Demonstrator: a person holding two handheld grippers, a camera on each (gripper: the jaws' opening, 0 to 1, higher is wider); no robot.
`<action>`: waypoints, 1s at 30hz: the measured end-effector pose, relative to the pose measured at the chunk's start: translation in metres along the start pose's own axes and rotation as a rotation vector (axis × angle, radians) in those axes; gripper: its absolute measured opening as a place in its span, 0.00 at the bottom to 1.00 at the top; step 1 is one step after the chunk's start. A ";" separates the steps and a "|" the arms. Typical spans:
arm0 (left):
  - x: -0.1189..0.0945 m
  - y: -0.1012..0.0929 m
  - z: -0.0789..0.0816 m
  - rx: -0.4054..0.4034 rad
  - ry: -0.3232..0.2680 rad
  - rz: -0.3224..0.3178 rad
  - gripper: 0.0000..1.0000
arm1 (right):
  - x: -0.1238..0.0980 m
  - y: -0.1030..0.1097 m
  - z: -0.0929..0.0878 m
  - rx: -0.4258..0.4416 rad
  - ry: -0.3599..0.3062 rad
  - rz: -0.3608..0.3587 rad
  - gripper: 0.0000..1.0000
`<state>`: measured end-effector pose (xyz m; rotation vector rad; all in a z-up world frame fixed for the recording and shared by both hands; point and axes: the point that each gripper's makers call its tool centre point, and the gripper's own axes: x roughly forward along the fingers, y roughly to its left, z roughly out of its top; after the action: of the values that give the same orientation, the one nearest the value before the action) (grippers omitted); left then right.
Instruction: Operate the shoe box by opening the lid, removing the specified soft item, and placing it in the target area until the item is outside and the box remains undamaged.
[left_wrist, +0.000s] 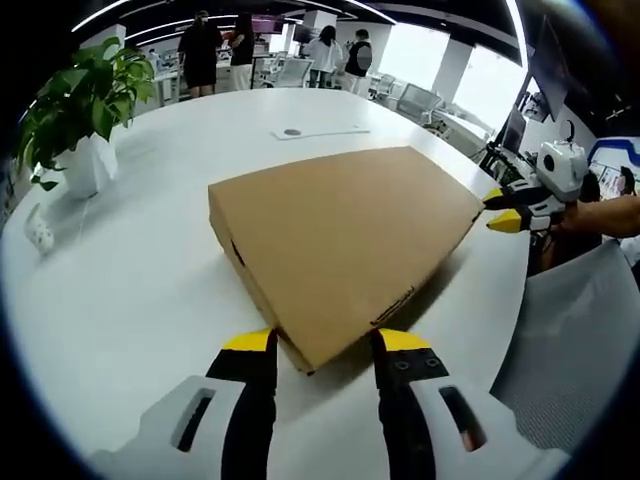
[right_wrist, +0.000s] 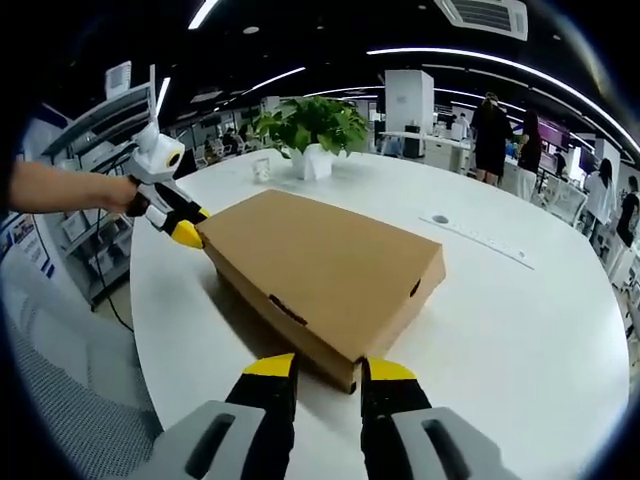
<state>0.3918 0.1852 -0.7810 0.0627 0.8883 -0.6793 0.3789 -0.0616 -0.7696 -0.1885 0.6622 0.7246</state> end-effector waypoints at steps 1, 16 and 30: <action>0.000 0.000 0.000 -0.002 0.000 0.002 0.38 | 0.000 0.000 0.000 0.001 0.000 0.000 0.21; -0.006 0.001 -0.007 -0.001 0.013 0.009 0.37 | 0.000 0.008 -0.001 -0.002 -0.001 0.013 0.19; -0.020 0.005 -0.022 -0.004 0.018 0.014 0.37 | -0.001 0.026 -0.003 -0.022 -0.003 0.047 0.17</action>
<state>0.3703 0.2063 -0.7817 0.0719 0.9059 -0.6647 0.3594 -0.0437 -0.7700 -0.1924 0.6582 0.7777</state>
